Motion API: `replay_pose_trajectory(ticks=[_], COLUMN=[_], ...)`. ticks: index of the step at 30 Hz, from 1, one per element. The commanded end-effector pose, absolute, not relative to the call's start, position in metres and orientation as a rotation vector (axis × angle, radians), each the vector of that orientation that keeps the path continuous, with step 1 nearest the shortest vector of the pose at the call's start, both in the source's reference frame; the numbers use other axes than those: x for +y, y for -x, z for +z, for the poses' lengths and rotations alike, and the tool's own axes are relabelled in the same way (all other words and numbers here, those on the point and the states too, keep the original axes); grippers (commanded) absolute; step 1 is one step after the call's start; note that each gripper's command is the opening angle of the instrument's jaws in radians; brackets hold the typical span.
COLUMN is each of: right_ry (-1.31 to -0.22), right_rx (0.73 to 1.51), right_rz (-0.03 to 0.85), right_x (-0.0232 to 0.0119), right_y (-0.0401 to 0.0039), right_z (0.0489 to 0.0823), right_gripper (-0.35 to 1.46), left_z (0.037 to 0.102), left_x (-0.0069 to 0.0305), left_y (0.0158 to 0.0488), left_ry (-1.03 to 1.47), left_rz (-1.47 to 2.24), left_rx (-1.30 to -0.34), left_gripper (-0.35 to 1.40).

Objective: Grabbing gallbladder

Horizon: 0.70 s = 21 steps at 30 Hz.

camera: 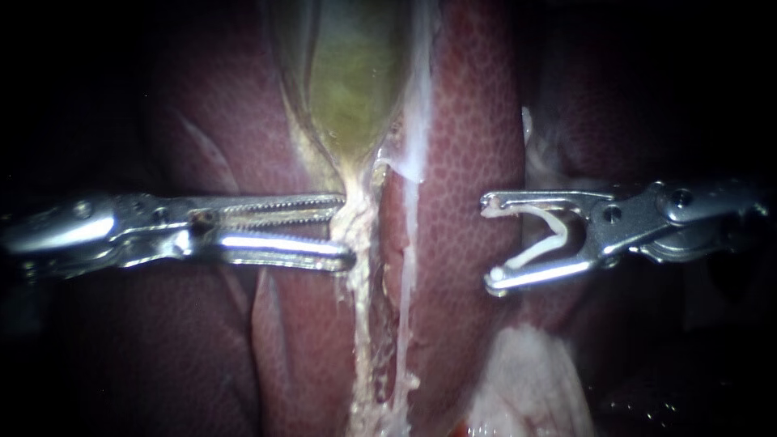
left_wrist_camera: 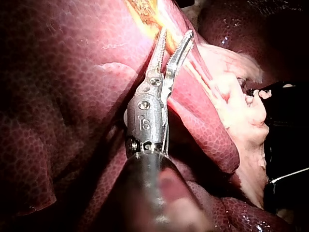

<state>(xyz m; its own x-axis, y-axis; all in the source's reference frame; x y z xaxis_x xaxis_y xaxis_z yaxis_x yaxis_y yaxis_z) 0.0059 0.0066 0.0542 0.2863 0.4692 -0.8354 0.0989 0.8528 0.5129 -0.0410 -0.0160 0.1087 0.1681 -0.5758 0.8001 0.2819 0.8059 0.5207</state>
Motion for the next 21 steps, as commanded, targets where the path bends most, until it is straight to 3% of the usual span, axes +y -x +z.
replay_pose_trajectory(ticks=[1, 11, 14, 16, 21], right_ry=[-0.528, -0.528, -0.528, -0.528, -0.528], right_rx=[1.272, 1.272, 1.272, 1.272, 1.272], right_rz=[0.263, 0.263, 0.263, 0.263, 0.263], right_x=[0.0066, 0.0066, 0.0066, 0.0066, 0.0066], right_y=[-0.006, -0.006, -0.006, -0.006, -0.006], right_z=[0.0542, 0.0542, 0.0542, 0.0542, 0.0542], right_gripper=[0.59, 0.59, 0.59, 0.59, 0.59], left_z=[0.1088, 0.1094, 0.1097, 0.1097, 0.1096], left_x=[-0.0161, -0.016, -0.0161, -0.0161, -0.0163], left_y=[0.0409, 0.0406, 0.0405, 0.0402, 0.0398], left_ry=[-0.279, -0.246, -0.245, -0.259, -0.289], left_rz=[-0.618, -0.641, -0.649, -0.669, -0.685], left_rx=[-1.264, -1.227, -1.215, -1.207, -1.16], left_gripper=[0.22, 0.17, 0.04, -0.33, -0.35])
